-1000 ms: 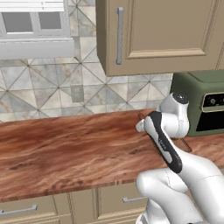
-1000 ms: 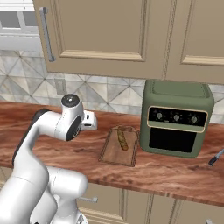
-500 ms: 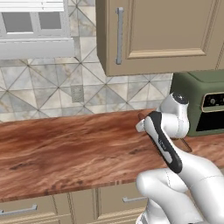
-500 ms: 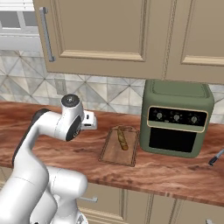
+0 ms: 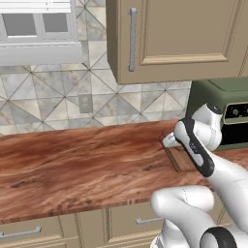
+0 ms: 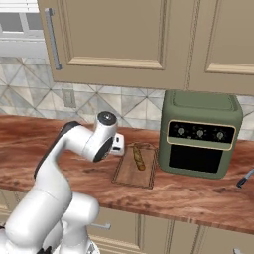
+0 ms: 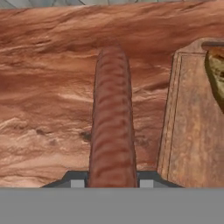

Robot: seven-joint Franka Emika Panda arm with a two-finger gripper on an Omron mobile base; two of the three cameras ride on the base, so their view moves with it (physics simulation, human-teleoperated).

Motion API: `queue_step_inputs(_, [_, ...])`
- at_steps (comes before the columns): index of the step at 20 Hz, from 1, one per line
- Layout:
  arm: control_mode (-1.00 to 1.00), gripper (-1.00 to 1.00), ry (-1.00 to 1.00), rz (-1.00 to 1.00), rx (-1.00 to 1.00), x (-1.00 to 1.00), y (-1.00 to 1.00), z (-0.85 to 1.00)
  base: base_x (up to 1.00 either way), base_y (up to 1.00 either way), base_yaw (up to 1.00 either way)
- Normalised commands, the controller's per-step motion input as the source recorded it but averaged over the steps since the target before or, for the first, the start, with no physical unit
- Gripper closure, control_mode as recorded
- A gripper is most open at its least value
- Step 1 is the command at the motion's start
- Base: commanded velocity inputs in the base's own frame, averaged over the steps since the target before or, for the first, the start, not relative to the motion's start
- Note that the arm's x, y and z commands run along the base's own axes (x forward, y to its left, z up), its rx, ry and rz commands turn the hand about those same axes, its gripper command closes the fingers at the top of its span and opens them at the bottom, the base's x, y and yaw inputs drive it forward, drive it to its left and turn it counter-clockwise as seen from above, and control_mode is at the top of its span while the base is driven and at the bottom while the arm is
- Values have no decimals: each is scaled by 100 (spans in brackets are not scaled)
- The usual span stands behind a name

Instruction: Retrieve the sausage and cheese from the fridge and place them on the cutting board on the counter.

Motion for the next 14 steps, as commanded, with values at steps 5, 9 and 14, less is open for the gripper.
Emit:
queue_step_inputs(5, [-100,100,21,2,0,19,-53,-27,0,0,0])
queue_step_inputs(9, [-100,100,24,0,-5,20,-33,-14,0,0,0])
queue_step_inputs(14, [-100,100,-5,0,-11,0,-16,-56,0,0,0])
